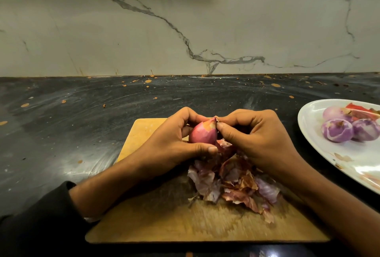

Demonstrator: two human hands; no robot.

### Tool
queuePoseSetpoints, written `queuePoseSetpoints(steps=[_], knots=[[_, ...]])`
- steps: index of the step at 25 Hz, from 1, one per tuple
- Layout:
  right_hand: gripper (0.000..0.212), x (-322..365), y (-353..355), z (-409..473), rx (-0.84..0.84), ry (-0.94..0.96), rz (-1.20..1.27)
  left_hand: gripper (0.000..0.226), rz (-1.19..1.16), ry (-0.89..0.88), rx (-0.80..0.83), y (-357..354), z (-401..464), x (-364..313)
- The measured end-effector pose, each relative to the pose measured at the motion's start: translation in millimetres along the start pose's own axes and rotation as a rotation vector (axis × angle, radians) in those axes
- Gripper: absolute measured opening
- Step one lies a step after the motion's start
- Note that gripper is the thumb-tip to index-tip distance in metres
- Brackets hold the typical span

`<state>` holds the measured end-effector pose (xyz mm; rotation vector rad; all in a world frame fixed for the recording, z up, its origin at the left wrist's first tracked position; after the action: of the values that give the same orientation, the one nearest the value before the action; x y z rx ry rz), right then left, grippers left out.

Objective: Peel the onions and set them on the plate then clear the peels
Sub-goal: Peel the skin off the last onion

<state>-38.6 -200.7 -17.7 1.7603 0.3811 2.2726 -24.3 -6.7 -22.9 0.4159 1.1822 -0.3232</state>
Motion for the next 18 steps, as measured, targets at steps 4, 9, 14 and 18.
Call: queuePoseSetpoints(steps=[4,9,14,18], knots=[[0.011,0.5,-0.7,-1.3,0.061,-0.161,0.173,0.055,0.031,-0.021,-0.003,0.9,0.5,-1.1],[0.013,4.8,-0.5,-2.6,0.030,-0.182,0.187,0.058,0.056,-0.035,0.034,0.0,2.2,-1.5],[0.017,5.5,-1.5,-3.3,-0.029,-0.129,0.104,0.055,-0.006,-0.026,0.027,-2.7,1.4,-2.5],[0.012,3.3,-3.0,-2.2,-0.074,-0.144,0.098,0.052,-0.015,-0.043,-0.004,-1.2,2.5,-4.2]])
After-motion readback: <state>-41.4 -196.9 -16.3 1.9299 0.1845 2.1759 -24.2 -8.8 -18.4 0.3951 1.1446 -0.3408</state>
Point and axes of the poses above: each hand's wrist, its own z-axis towards the middle knuckle, its own y-axis out of the back of the hand, x = y × z, the point moved 1 cm from there along z, towards the middle knuckle, and after that the axes turned 12 degrees about -y, right-handed, at the moved point
